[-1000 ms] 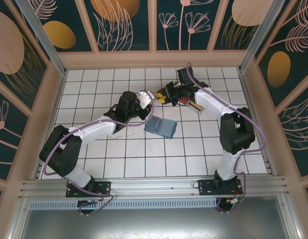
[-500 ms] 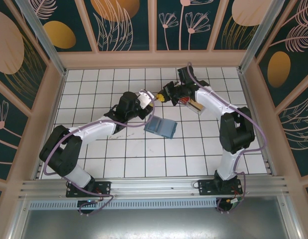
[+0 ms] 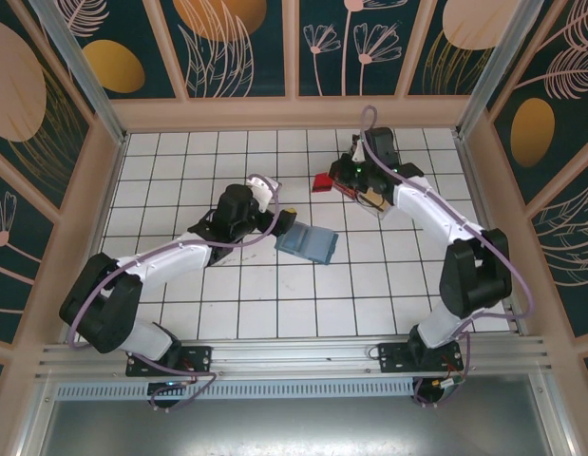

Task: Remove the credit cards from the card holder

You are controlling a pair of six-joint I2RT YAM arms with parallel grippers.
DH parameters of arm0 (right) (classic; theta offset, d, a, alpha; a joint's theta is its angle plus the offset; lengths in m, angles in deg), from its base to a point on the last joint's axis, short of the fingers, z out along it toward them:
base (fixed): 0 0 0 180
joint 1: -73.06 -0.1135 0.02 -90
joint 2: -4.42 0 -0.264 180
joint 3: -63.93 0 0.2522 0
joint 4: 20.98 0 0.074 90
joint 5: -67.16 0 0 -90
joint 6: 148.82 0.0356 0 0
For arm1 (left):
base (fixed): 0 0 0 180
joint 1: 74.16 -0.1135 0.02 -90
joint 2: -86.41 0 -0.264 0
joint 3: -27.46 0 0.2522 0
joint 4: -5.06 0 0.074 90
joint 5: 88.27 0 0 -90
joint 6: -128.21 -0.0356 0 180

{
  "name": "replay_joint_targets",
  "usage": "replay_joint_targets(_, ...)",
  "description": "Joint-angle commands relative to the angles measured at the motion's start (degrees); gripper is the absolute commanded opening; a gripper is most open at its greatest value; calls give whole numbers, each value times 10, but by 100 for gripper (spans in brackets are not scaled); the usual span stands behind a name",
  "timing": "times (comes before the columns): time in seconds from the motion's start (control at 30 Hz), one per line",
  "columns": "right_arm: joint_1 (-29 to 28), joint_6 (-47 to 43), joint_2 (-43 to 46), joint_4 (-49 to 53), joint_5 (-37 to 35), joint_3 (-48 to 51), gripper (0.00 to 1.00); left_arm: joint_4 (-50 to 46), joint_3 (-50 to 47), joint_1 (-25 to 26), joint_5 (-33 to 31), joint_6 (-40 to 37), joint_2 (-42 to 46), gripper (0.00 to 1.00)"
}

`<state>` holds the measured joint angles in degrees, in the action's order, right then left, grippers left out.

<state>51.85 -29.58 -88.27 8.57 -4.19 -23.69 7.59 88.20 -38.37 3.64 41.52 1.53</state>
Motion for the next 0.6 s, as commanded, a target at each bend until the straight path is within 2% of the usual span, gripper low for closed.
replay_joint_targets(0.0, 6, -224, 25, -83, -33, 49, 0, -14, -1, -1, -11, 79, 8, 99)
replay_joint_targets(0.07, 22, -278, 36, -127, -8, 81, 0, -13, -4, 0, -5, 100, 8, 99)
replay_joint_targets(0.2, 71, -325, 39, -198, 49, 127, 0, -14, -8, -1, -4, 126, 4, 99)
replay_joint_targets(0.3, 85, -367, 47, -264, 76, 162, 0, -16, -8, -2, -2, 138, -4, 99)
replay_joint_targets(0.57, 98, -472, -20, -295, 91, 136, 0, -28, 4, -7, 10, 164, -27, 99)
